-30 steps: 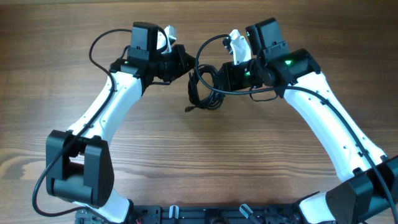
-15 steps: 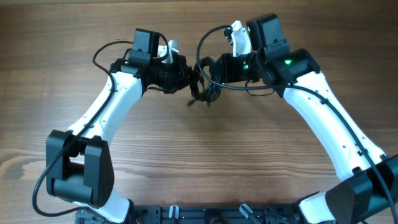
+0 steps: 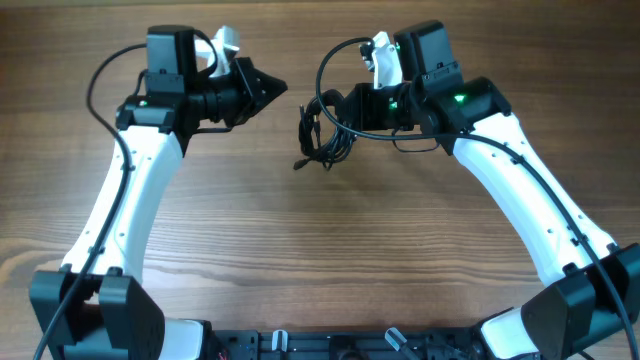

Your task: Untangle cables

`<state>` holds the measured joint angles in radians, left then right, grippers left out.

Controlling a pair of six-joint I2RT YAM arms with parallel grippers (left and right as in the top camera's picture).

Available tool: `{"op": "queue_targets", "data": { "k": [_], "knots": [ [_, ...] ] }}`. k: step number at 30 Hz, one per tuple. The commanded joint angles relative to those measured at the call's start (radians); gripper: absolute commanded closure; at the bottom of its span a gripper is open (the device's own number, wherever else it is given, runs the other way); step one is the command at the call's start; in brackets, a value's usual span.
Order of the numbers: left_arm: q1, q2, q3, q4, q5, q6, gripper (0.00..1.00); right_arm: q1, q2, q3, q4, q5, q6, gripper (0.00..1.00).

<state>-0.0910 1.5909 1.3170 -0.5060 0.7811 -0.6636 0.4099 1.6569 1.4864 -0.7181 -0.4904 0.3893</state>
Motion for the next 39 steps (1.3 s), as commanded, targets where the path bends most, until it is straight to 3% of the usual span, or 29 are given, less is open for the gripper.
{"op": "queue_targets", "data": {
  "k": [1, 5, 16, 22, 26, 39],
  "knots": [
    [-0.014, 0.009, 0.009, -0.056, -0.194, 0.008, 0.96, 0.005, 0.006, 0.011, -0.014, -0.024, 0.002, 0.96],
    [-0.065, 0.026, 0.009, -0.051, -0.3, 0.008, 0.96, 0.005, 0.006, 0.011, -0.033, -0.053, -0.024, 0.96],
    [-0.124, 0.08, 0.009, -0.063, -0.299, -0.042, 0.96, 0.005, 0.006, 0.011, -0.031, -0.121, -0.092, 0.96],
    [-0.145, 0.08, 0.009, -0.064, -0.309, 0.03, 0.96, 0.005, 0.006, 0.011, -0.031, -0.136, -0.102, 0.96],
    [-0.145, 0.08, 0.009, -0.064, -0.431, 0.032, 0.96, 0.005, 0.006, 0.011, -0.032, -0.136, -0.109, 0.96],
    [-0.183, 0.08, 0.009, -0.113, -0.442, 0.058, 0.96, 0.005, 0.006, 0.011, -0.031, -0.137, -0.117, 0.96]
  ]
}}
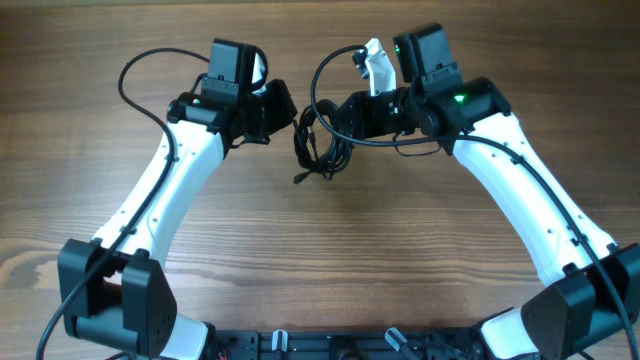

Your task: Untangle cables

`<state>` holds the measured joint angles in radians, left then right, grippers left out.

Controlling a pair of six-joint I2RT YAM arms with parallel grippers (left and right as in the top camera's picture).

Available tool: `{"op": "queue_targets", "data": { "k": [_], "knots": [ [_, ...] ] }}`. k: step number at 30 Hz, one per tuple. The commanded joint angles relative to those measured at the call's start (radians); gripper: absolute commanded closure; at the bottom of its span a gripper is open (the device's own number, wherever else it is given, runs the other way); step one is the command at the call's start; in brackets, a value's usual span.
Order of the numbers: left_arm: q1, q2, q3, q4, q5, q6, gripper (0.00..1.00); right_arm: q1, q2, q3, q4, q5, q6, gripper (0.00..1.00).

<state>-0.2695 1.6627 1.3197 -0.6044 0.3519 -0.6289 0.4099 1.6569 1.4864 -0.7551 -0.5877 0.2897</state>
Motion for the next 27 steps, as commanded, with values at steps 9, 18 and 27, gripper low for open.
{"op": "queue_targets", "data": {
  "k": [9, 18, 27],
  "knots": [
    [-0.031, 0.008, 0.006, -0.051, 0.151, 0.019, 0.96, 0.005, 0.006, 0.011, 0.014, -0.034, -0.01, 0.96],
    [-0.042, -0.01, 0.01, -0.031, 0.26, 0.011, 0.96, 0.005, 0.006, 0.011, 0.031, -0.027, 0.027, 0.96],
    [0.085, -0.046, 0.008, -0.087, 0.19, 0.019, 0.96, 0.005, 0.006, 0.011, 0.032, -0.024, 0.026, 0.96]
  ]
}}
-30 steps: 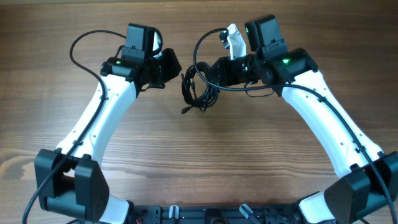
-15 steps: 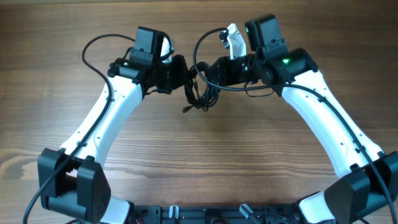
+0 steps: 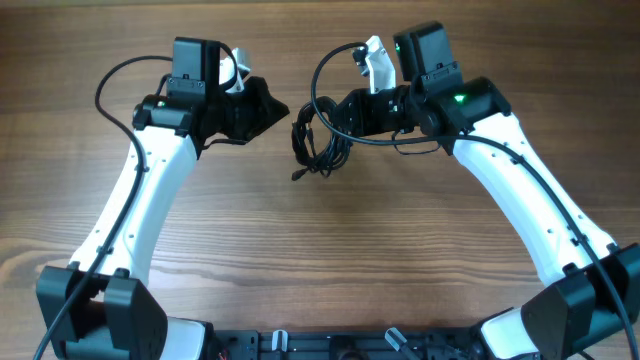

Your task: Untangle cables

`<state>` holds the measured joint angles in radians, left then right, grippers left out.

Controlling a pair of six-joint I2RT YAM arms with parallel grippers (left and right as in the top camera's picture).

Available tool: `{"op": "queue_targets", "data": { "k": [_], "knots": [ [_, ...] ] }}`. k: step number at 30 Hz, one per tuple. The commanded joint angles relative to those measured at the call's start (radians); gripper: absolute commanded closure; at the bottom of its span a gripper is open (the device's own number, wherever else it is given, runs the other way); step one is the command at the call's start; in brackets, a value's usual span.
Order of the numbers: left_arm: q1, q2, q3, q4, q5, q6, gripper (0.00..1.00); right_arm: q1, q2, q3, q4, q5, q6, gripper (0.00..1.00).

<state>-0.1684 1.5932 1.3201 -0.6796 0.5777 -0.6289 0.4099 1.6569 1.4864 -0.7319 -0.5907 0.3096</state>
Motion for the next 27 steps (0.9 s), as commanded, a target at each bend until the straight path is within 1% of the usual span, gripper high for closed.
{"op": "queue_targets", "data": {
  "k": [1, 2, 8, 11, 16, 21, 25, 27],
  "knots": [
    [-0.026, 0.034, 0.008, -0.018, -0.066, 0.019, 0.96, 0.005, 0.006, 0.011, 0.009, -0.024, 0.006, 0.96],
    [-0.037, 0.049, 0.008, -0.022, -0.105, 0.02, 0.96, 0.005, 0.006, 0.011, 0.009, -0.038, 0.005, 0.96],
    [-0.039, 0.077, 0.008, -0.016, -0.111, 0.019, 0.96, 0.005, 0.006, 0.011, 0.001, -0.04, 0.003, 0.96],
    [-0.039, 0.077, 0.008, 0.013, -0.153, 0.019, 0.96, 0.005, 0.006, 0.011, -0.011, -0.04, -0.013, 0.96],
    [-0.044, 0.077, 0.008, 0.038, -0.157, 0.019, 0.96, 0.005, 0.006, 0.011, -0.021, -0.04, -0.02, 0.96],
    [-0.088, 0.078, 0.008, 0.059, -0.157, 0.019, 0.96, 0.005, 0.006, 0.011, -0.022, -0.041, -0.022, 0.96],
    [-0.093, 0.078, 0.007, 0.041, -0.165, 0.019, 0.96, 0.005, 0.006, 0.011, -0.021, -0.04, -0.023, 0.96],
    [-0.093, 0.078, 0.007, 0.016, -0.202, 0.019, 0.96, 0.005, 0.006, 0.011, -0.021, -0.04, -0.023, 0.96]
  ]
}}
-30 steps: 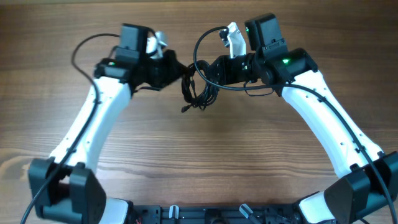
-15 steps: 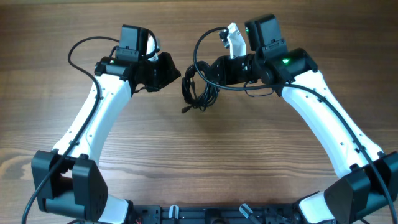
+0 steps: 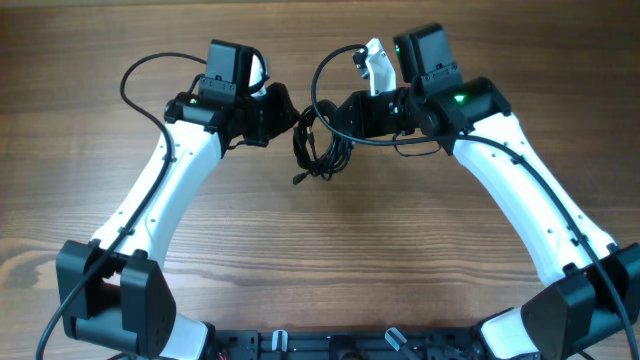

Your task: Untangle cables

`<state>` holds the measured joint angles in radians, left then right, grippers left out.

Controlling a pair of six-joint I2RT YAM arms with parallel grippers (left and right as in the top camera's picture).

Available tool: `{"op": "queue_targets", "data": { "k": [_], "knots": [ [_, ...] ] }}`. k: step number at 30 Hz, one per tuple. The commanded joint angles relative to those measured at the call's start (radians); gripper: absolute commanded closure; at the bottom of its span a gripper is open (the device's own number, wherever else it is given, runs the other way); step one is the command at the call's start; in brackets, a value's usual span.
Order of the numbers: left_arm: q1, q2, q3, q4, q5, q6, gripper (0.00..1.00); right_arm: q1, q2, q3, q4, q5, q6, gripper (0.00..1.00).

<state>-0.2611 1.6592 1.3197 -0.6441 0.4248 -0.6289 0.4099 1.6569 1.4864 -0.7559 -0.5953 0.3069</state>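
A black cable bundle (image 3: pixel 318 148) of tangled loops hangs at the middle back of the table, with one loose end pointing down-left. My right gripper (image 3: pixel 338 115) is shut on the bundle's upper right part. My left gripper (image 3: pixel 289 110) sits right against the bundle's upper left edge. Its fingertips merge with the dark strands, so its jaw state is unclear. A loop of the arm's own cable arches above the right gripper.
The wooden table (image 3: pixel 320 250) carries nothing else besides the two white arms, which reach in from the front corners. The arm bases and a black rail stand along the front edge.
My left gripper was drawn back to the left of the bundle and is now up against its left edge again. The right gripper and bundle have barely moved.
The right gripper held the bundle throughout, shifting slightly left after the first moment. The left gripper started far to the left, then stood at the bundle's edge, then sat back a little, and now is at the bundle again.
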Motion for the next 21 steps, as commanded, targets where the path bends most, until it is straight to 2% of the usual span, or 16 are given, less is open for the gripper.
{"op": "queue_targets", "data": {
  "k": [1, 8, 12, 17, 21],
  "knots": [
    [-0.001, 0.012, 0.007, -0.023, -0.067, 0.02, 0.96, 0.005, 0.006, 0.011, 0.003, -0.035, -0.021, 0.96],
    [-0.018, 0.012, 0.007, -0.039, -0.093, 0.02, 0.96, 0.005, 0.006, 0.011, 0.003, -0.035, -0.021, 0.96],
    [-0.077, 0.012, 0.007, -0.037, -0.096, 0.02, 0.96, 0.005, 0.006, 0.011, 0.003, -0.035, -0.02, 0.96],
    [-0.068, 0.012, 0.007, -0.023, -0.111, 0.019, 0.96, 0.005, 0.006, 0.011, -0.014, -0.035, -0.038, 0.96],
    [-0.065, 0.012, 0.007, -0.014, -0.2, 0.019, 0.96, 0.005, 0.006, 0.011, -0.016, -0.035, -0.042, 0.96]
  ]
}}
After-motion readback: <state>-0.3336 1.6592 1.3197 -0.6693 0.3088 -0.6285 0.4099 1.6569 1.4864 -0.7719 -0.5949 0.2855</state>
